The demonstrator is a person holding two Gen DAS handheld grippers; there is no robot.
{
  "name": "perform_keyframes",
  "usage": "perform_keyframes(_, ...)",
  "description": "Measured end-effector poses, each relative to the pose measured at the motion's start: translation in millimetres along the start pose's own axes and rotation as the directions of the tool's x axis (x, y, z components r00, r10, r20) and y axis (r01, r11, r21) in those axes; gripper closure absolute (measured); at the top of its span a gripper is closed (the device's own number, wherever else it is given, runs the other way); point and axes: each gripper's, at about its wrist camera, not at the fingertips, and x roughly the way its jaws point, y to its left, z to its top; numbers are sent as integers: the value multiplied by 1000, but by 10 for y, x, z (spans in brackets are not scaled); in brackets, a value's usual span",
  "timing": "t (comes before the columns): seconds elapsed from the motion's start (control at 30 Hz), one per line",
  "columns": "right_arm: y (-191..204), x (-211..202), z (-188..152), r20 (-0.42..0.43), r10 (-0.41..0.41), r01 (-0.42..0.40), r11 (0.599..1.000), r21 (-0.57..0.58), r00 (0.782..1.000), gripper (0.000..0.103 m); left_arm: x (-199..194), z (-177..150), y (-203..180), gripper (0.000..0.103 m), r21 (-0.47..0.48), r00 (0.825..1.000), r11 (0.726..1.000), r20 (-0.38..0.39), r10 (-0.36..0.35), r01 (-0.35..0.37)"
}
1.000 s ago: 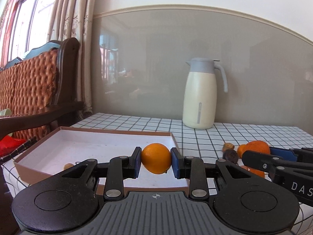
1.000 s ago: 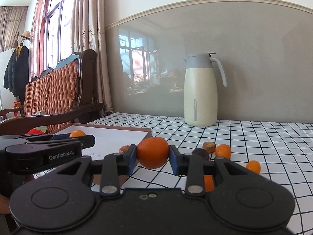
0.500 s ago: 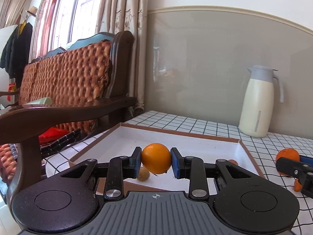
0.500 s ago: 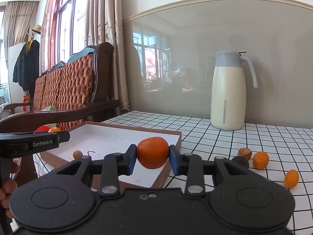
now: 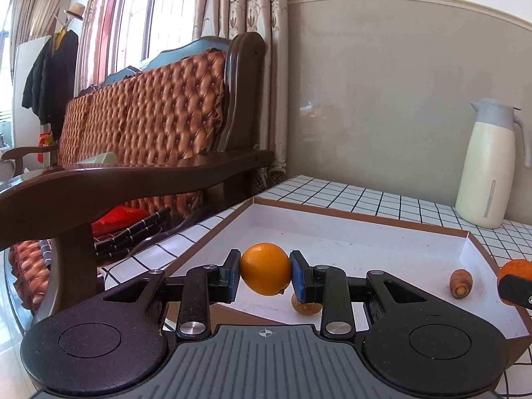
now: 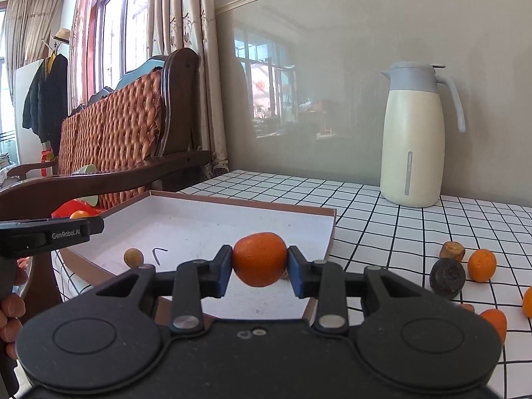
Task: Organize fruits
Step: 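Carry both oranges over the white box and open both tools, then withdraw both open tools from the box toward the remaining fruit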
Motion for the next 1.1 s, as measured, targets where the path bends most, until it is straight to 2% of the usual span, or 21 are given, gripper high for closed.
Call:
perform_keyframes(0.23, 16, 118, -23, -25, -26, 26, 1000, -1, 999, 73, 105, -4, 15, 71, 3, 999, 999, -19, 32, -32)
perform_keyframes(0.3, 35, 97, -17, -5, -52, 52, 999, -11, 999, 58, 131, 11, 40, 70, -8, 998, 998, -25, 62, -62)
perform_keyframes(0.33, 33, 62, -2, 16, -59, 59, 998, -5, 998, 41, 135, 25, 61, 66, -21, 997, 997, -33, 67, -68)
perform_keyframes(0.37, 11, 4, 19, 50, -64, 64, 998, 13, 997, 33, 118, 45, 87, 38, -42, 997, 997, -33, 66, -68)
perform_keyframes(0.4, -9, -61, 39, 86, -64, 61, 998, 32, 994, 31, 72, 57, 104, 4, -63, 997, 995, -13, 71, -72)
perform_keyframes(0.43, -40, -122, 64, 122, -64, 59, 997, 50, 990, 22, -5, 69, 113, 0, -78, 996, 993, 30, 89, -86)
perform_keyframes(0.47, -70, -188, 85, 161, -70, 60, 996, 67, 984, 8, -77, 90, 107, 0, -74, 993, 993, 67, 95, -90)
perform_keyframes(0.5, -101, -233, 100, 193, -83, 68, 994, 81, 978, 5, -133, 118, 97, 0, -57, 992, 995, 93, 90, -85)
perform_keyframes(0.57, -146, -283, 117, 219, -88, 68, 993, 97, 972, 6, -221, 134, 65, 0, -37, 987, 994, 124, 107, -103)
perform_keyframes(0.7, -202, -337, 136, 245, -74, 51, 994, 101, 967, 6, -379, 140, 19, 0, -19, 984, 996, 154, 94, -92)
perform_keyframes(0.8, -219, -342, 134, 238, -81, 59, 994, 97, 968, 6, -440, 158, -71, 0, 42, 977, 993, 190, 98, -108)
perform_keyframes(1.1, -274, -443, 84, 226, -70, 52, 995, 86, 972, 6, -545, 163, -222, 0, 100, 977, 990, 196, 81, -102)
